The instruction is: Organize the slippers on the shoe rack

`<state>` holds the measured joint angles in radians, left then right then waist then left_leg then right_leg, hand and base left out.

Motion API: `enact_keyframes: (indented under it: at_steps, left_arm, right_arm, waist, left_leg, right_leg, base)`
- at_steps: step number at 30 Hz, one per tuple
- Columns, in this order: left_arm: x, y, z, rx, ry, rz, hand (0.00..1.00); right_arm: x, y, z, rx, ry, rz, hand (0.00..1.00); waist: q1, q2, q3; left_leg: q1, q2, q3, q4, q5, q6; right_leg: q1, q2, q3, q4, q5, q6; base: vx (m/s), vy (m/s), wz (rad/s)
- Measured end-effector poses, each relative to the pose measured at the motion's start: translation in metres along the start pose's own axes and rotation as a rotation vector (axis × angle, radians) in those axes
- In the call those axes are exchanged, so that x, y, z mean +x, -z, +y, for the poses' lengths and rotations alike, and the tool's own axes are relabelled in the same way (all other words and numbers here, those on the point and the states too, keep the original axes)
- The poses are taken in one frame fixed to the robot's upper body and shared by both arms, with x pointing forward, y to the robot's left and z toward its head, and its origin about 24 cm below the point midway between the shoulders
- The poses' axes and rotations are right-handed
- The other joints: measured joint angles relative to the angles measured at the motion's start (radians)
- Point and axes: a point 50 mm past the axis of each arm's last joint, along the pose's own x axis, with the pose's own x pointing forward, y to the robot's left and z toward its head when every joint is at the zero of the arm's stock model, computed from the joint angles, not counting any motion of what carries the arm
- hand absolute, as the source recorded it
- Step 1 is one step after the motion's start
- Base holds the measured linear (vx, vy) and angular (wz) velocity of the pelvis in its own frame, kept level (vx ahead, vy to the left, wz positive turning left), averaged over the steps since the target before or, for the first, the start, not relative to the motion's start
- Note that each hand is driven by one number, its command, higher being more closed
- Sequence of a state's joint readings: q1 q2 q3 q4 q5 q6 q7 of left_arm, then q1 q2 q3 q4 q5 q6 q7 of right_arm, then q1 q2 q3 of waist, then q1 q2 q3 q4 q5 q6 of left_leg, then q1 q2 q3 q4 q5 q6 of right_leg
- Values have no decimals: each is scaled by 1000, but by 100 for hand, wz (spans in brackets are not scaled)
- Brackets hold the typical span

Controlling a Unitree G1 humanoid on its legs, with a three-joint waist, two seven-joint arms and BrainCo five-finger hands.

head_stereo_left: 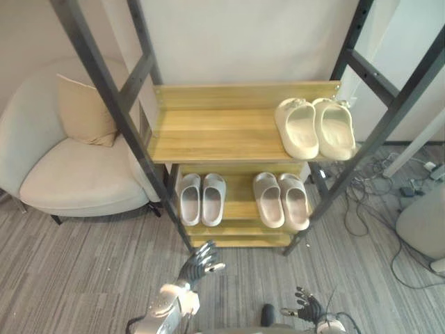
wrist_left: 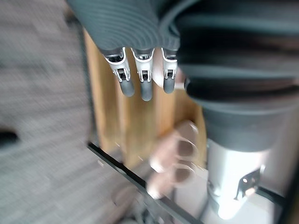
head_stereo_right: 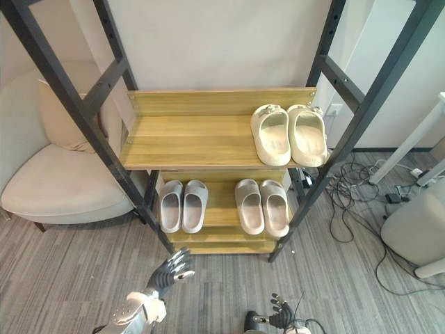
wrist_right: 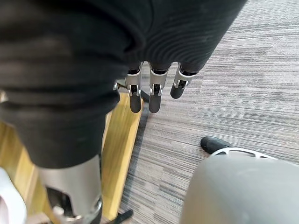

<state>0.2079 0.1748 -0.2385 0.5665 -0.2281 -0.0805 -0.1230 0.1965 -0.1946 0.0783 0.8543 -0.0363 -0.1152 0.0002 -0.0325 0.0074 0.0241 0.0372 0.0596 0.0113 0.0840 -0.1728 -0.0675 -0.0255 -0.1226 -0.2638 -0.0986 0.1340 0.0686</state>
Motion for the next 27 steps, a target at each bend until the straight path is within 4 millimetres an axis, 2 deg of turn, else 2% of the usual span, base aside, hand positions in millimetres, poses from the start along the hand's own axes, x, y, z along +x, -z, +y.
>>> enact_keyframes:
  at_steps: [2,7,13,22,24,26,27]
  left_arm:
    - [-4,23,12,39,-87,103,0]
    - [-12,51,25,61,-188,234,0]
    - [-13,56,31,113,-241,275,0]
    - [-11,58,38,87,-319,302,0]
    - [-8,55,38,89,-328,298,0]
    - [-4,50,37,92,-329,287,0]
    - [-3,49,37,92,-331,284,0]
  right_arm:
    - [0,5,1,30,10,24,0]
    - [1,15,2,92,46,86,0]
    - [3,15,1,110,72,101,0]
    - [9,5,7,133,76,95,0]
    - [13,-3,7,131,73,81,0]
    - [15,-9,9,134,67,67,0]
    - [15,-10,10,135,67,66,0]
  waist:
    - [6,-8,-4]
    - [10,-16,-5]
    - [17,-22,-2]
    - [21,-42,11]
    - [25,-43,32]
    - [25,-51,47]
    - [25,-53,48]
  left_leg:
    - [0,0,-7,-2,1,-1]
    - [11,0,-22,-12,12,-2]
    - [19,-2,-23,-17,12,-2]
    - [34,-3,3,-20,10,0]
    - [29,-4,4,-5,7,1]
    - [-2,-19,-38,15,6,4]
    - [-6,-20,-46,21,5,6]
  right_leg:
    - [1,0,-4,0,-3,0]
    - [6,0,-17,0,-6,4]
    - [19,-2,-17,0,-9,7]
    - [19,-2,5,9,-13,10]
    - [-15,-9,13,86,-45,9]
    - [-81,-39,21,240,-132,16]
    - [-85,-42,21,255,-141,16]
  base:
    - [3,-11,5]
    - [40,-6,8]
    - [11,0,1]
    - [1,2,-8]
    - [-7,16,1]
    - [-32,12,41]
    - [1,-25,60]
